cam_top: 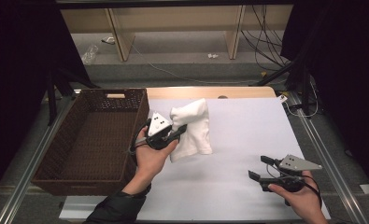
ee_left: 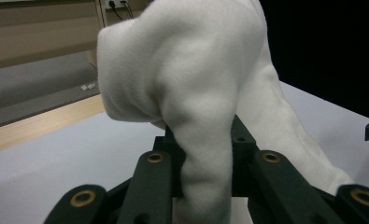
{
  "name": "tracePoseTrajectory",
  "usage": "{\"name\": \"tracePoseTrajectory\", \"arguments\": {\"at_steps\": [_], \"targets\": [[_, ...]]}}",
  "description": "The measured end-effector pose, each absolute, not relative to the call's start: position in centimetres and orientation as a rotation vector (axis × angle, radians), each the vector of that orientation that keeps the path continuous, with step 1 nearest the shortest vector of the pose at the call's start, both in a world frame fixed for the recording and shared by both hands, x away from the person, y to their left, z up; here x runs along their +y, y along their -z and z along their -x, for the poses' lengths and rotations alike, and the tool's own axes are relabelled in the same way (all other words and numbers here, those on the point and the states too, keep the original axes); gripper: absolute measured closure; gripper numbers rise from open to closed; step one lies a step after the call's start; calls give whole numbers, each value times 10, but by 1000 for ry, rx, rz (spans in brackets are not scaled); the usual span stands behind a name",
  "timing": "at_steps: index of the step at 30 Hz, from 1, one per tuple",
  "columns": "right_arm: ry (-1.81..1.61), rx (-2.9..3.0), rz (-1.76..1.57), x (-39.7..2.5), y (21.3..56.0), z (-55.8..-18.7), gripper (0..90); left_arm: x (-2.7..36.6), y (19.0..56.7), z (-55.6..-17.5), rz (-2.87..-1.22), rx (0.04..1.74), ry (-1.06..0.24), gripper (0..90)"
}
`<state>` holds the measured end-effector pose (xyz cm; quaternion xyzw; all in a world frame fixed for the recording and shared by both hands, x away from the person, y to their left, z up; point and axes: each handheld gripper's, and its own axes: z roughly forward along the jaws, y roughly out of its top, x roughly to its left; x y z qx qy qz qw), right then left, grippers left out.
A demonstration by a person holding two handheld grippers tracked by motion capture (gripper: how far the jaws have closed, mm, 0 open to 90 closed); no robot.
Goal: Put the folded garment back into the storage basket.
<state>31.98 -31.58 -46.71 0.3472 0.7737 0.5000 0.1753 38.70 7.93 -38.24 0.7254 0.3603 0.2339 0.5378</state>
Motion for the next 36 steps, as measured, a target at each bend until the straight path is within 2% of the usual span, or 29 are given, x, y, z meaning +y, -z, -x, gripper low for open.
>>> {"name": "tracePoseTrajectory", "arguments": {"at_steps": [36], "targets": [[-1416,2189,-987,-316,468,-320,213,101,367,-390,-1659,899,-594,750]]}}
